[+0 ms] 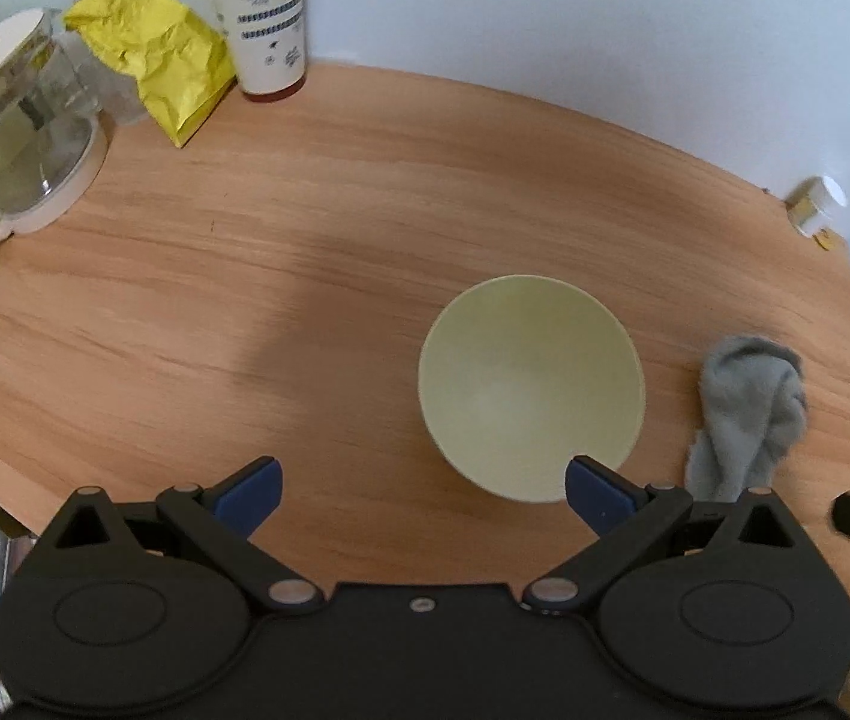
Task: Clean bowl
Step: 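Move the left tool to the bowl rim while the right tool approaches the grey towel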
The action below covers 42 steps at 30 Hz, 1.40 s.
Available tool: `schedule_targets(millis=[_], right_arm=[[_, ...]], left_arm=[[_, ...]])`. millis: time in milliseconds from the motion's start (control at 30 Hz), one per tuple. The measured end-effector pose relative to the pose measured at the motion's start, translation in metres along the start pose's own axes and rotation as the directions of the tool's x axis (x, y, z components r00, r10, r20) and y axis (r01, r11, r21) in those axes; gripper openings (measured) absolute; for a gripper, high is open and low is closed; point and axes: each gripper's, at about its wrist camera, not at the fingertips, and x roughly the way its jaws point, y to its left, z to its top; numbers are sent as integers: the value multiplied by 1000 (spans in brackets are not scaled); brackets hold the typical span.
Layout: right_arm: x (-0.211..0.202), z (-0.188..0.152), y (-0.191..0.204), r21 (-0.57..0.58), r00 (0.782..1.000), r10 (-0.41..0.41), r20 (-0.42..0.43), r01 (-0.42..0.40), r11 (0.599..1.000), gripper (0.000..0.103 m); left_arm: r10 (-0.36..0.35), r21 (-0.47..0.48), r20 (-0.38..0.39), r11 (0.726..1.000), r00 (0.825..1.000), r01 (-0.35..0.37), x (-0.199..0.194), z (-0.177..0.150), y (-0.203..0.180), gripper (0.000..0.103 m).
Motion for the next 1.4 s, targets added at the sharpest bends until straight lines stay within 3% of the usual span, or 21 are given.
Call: schedule_targets(millis=[100,233,533,700,1100,1200,1300,1400], right_arm=[[3,8,-1,-32,999,20,30,-19,999,102],[19,18,2,-109,1000,-25,4,25,994,102],[41,32,6,-130,999,-42,-11,40,991,102],[69,37,6,-102,997,-19,-72,11,995,90],[109,48,11,-235,993,-43,-112,16,972,80],[116,47,10,-255,990,-25,-138,-11,967,79],[122,47,10,-273,987,-24,-158,-20,962,77],[126,48,11,-290,984,-12,-177,-41,956,70]], left_arm=[[20,-17,14,1000,1000,-19,9,3,3,103],[14,-29,23,999,1000,-13,21,7,6,103],[54,101,31,993,998,-57,53,20,4,103],[40,151,28,988,999,-44,66,29,5,103],[-100,227,-39,968,994,106,94,43,0,101],[-107,240,-54,964,993,117,98,44,-2,96],[-132,236,-82,961,988,148,102,45,2,82],[-152,240,-107,955,983,174,106,43,4,75]])
